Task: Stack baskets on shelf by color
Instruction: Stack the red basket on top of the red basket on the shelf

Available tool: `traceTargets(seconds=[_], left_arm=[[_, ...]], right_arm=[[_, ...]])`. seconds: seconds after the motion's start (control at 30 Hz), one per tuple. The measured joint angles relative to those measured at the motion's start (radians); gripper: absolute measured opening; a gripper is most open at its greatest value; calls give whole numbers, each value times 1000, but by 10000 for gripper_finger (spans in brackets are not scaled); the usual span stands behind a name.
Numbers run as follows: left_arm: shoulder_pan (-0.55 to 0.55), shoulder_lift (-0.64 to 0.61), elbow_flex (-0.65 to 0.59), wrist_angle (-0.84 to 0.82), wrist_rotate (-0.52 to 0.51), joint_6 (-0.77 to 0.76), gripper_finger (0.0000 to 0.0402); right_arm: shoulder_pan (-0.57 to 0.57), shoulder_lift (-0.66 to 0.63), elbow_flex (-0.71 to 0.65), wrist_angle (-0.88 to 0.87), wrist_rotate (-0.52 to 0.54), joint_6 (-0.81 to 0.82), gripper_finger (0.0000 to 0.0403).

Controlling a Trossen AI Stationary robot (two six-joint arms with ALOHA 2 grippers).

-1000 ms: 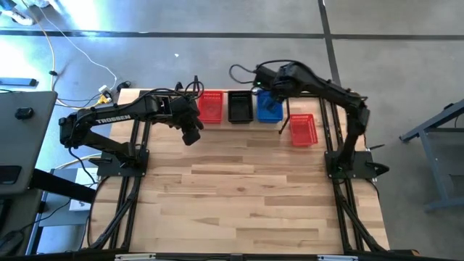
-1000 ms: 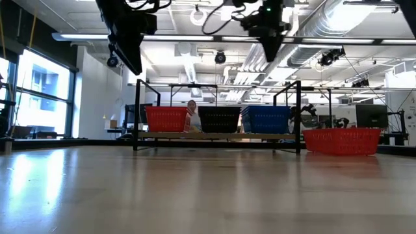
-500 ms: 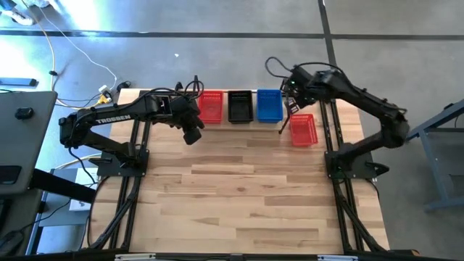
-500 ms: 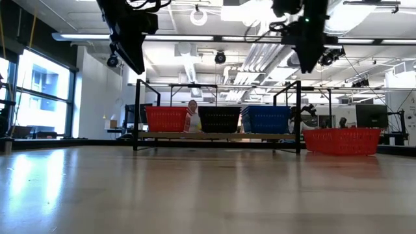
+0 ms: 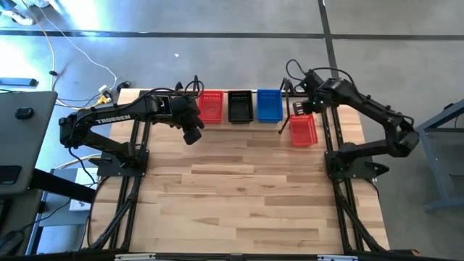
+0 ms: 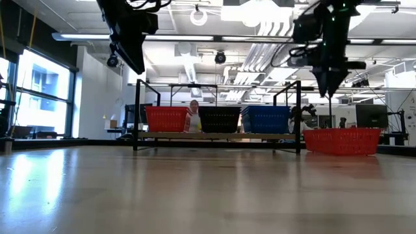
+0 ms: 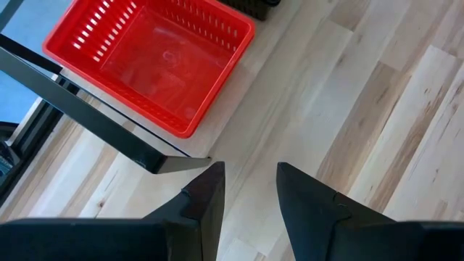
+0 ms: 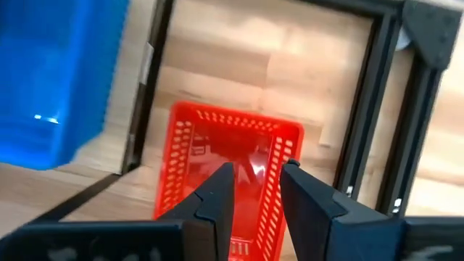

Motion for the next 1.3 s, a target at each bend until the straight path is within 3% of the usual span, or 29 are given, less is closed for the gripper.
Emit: traceTargets(seconds=[0.43, 1.13, 1.3], left_arm=[[0, 0, 0, 0, -2, 0, 115], [0, 0, 0, 1, 0, -23, 115], [0, 0, 0, 19, 2, -23, 115]], right_arm=[[-99, 0, -191, 61, -62, 21, 99], [-104, 1, -406, 201, -65, 132, 98], [-104, 1, -415, 207, -64, 134, 59]])
